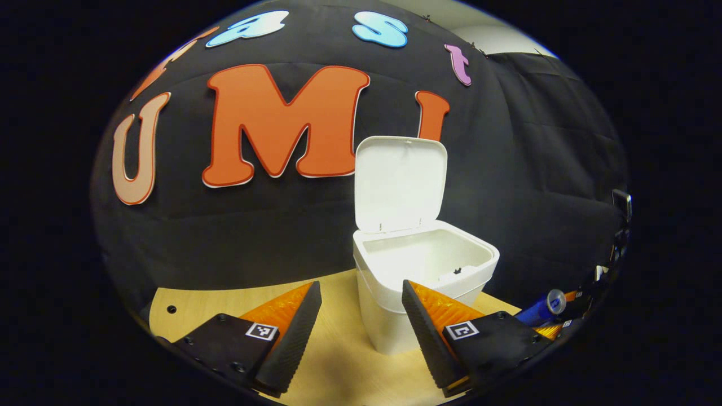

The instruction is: Press the lid of the desktop garbage bin to open it, pick up the crumpled paper on the desktop and throw it into the bin, then pick up the pop can on the desktop and drop it into the bin, and finally close the garbage bin lid.

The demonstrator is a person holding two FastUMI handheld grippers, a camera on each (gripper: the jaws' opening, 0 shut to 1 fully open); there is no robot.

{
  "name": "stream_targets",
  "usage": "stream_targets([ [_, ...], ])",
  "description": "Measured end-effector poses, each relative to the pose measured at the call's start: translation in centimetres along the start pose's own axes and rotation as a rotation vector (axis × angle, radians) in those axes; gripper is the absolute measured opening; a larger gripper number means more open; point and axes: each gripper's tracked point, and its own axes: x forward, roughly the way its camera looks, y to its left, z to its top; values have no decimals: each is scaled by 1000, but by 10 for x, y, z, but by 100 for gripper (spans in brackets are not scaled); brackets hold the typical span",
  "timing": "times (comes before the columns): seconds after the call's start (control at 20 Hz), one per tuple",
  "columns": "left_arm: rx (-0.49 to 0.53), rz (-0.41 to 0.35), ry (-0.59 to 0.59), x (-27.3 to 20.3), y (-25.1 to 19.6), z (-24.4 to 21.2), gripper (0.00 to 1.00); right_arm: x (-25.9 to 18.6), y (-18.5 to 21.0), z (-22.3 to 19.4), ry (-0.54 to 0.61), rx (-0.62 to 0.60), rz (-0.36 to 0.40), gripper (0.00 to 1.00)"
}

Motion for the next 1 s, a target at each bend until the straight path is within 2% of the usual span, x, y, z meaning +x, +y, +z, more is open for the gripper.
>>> stream_targets([
  [0.15, 19, 49, 18, -17, 18, -18, 92, -1, 5, 30, -44, -40, 13, 80],
  [0.55, -12, 167, 72, -52, 59, -59, 92, 1, 16, 100, -149, -101, 37, 79],
  [0.6, -16, 179, 77, -56, 64, -63, 92, 1, 19, 109, -164, -101, 44, 74],
  [0.65, -21, 194, 82, -61, 69, -66, 92, 1, 20, 117, -172, -101, 47, 79],
  [1.0, -64, 301, 90, -93, 95, -83, 92, 3, 26, 160, -227, -137, 83, 79],
])
